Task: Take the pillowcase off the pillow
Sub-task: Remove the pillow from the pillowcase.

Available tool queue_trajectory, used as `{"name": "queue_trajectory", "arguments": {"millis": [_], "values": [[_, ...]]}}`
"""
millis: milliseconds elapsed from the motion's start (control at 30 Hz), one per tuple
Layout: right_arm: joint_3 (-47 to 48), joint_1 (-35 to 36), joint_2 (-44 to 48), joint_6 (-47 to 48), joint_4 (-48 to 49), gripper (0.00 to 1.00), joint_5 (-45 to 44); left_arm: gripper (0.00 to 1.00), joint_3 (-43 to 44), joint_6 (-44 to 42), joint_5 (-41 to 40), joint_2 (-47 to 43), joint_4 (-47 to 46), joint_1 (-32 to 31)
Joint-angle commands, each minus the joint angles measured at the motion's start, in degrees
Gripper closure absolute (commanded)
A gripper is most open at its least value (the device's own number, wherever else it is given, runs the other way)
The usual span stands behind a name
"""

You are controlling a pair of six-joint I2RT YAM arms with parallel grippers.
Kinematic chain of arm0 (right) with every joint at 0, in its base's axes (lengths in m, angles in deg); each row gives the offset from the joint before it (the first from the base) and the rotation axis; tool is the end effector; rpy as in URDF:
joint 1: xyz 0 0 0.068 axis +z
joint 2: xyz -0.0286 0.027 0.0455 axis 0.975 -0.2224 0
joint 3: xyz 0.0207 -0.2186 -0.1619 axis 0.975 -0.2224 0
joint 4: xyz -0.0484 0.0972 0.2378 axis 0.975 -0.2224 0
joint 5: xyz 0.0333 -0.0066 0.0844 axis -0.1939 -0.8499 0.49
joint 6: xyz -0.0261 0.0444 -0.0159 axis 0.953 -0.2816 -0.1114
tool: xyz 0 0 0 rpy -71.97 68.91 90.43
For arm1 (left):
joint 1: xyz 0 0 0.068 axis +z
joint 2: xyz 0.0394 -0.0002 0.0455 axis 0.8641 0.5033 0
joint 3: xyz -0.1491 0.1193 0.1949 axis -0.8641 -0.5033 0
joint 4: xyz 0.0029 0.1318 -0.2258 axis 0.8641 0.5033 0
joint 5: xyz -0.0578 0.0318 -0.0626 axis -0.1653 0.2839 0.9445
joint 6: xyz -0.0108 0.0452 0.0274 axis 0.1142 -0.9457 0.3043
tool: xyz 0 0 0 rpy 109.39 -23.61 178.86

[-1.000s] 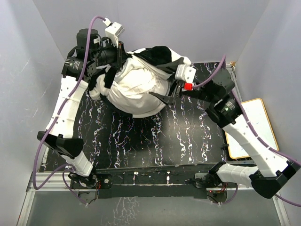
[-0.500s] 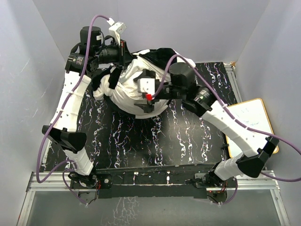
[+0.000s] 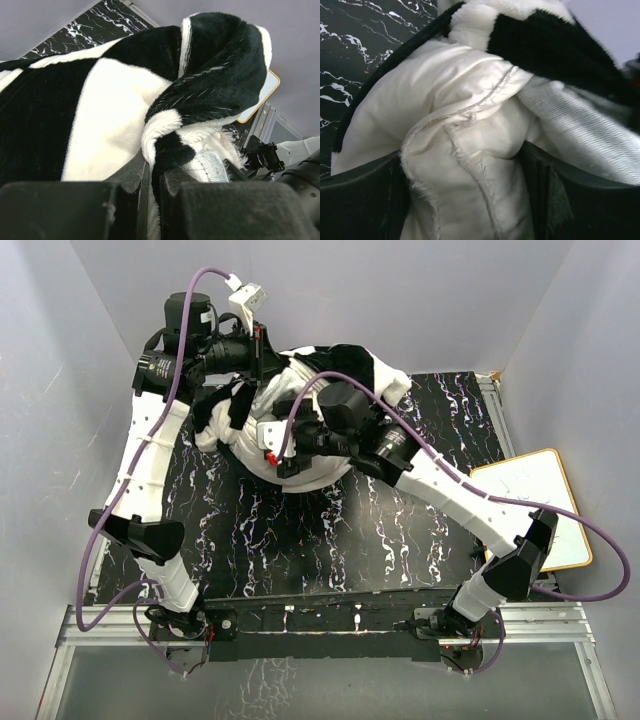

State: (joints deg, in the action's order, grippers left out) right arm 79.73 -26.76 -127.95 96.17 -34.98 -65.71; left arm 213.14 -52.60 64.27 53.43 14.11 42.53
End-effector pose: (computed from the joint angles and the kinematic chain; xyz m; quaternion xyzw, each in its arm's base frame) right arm 0.2175 0.2791 0.4319 -0.7071 0.4282 0.0962 0.5544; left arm 0.3282 -0.1269 0.5192 0.2956 0.7142 -0.3896 0.5008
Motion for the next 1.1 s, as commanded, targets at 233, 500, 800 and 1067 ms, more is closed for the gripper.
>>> {"name": "queue_trajectory", "arguments": {"millis": [233,500,800,1067], "values": [[-13.6,-1.4,1.9,-15.4,15.3,0.92,-15.8,1.00,4.0,-14.3,-9.7,-7.3,-3.6,0.9],[-20.2,-6.5,18.3,-27.1,24.5,0.92,-0.1,1.00,-14.6,-35.6,-29.4,-18.8,-19.9,0.9],[-25.0,-19.5,26.4,-45.2,35.6,0.92,13.7,1.00,-20.6,-44.0,-43.5,-19.5,-28.4,1.0],[-27.1,-27.8,25.7,-54.9,46.4,0.92,19.4,1.00,-36.4,-38.6,-41.7,-27.4,-21.3,2.1]]}}
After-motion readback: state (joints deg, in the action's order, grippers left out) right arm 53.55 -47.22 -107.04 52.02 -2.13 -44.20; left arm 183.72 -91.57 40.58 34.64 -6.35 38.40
